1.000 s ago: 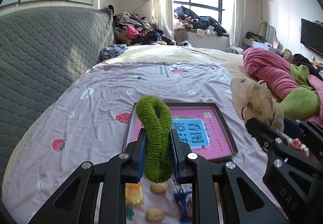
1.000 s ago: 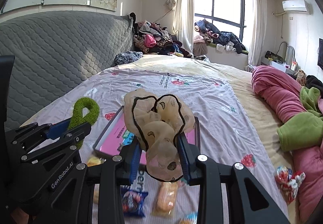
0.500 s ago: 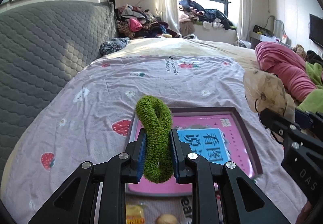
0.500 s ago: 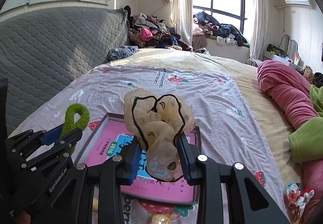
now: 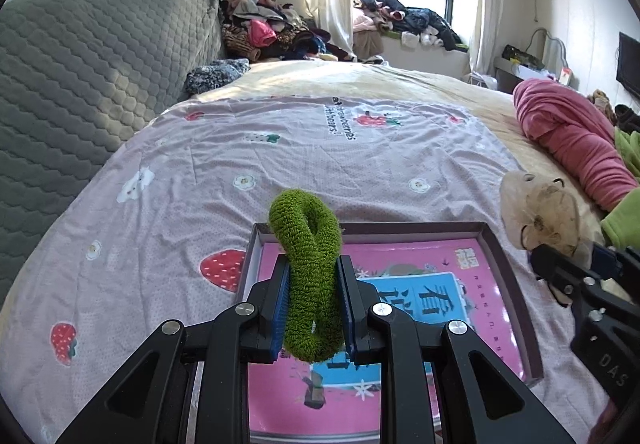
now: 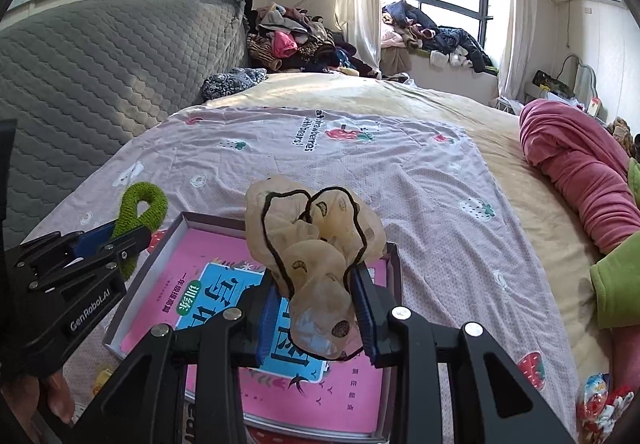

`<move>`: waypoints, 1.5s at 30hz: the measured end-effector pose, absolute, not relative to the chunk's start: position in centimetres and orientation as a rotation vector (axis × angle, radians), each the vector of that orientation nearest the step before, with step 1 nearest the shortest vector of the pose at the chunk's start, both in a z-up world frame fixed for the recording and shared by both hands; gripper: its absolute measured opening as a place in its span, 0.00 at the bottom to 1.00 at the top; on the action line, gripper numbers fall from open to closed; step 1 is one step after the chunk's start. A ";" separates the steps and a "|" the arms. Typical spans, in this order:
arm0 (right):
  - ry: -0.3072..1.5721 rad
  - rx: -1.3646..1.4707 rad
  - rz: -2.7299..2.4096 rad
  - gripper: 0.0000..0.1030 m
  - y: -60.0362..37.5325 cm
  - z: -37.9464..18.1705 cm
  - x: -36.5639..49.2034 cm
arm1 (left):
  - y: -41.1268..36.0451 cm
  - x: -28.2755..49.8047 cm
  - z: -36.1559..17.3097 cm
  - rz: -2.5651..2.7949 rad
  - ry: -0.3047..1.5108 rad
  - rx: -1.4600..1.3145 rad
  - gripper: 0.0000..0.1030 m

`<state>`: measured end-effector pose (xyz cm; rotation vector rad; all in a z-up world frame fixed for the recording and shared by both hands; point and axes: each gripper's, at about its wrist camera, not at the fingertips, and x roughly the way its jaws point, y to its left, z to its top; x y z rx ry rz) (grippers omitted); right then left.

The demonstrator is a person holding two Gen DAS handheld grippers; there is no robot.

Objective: Organize objects
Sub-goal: 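Carry the hair tie and scrunchie with both tools over the pink tray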

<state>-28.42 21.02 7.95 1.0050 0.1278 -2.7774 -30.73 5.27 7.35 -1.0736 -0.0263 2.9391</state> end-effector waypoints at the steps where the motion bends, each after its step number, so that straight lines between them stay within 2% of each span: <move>1: 0.133 1.011 -2.773 0.34 21.0 7.9 -28.6 | 5.2 -31.0 7.2 2.934 -0.036 -1.081 0.23; 16: 0.163 1.189 -2.693 0.34 19.8 4.4 -33.0 | 7.9 -35.3 3.9 2.873 0.058 -1.198 0.24; 22: 0.106 1.252 -2.663 0.34 20.7 2.6 -34.5 | 8.8 -37.1 1.7 2.868 0.129 -1.289 0.24; 36: 0.153 1.416 -2.605 0.34 20.0 -1.5 -38.3 | 8.3 -39.9 -1.7 2.812 0.115 -1.421 0.24; 41: 0.139 1.459 -2.591 0.34 20.2 -2.6 -38.9 | 8.2 -40.6 -2.6 2.785 0.107 -1.474 0.27; 45: 0.158 1.475 -2.589 0.34 20.1 -3.0 -39.1 | 8.1 -40.7 -2.8 2.797 0.126 -1.473 0.34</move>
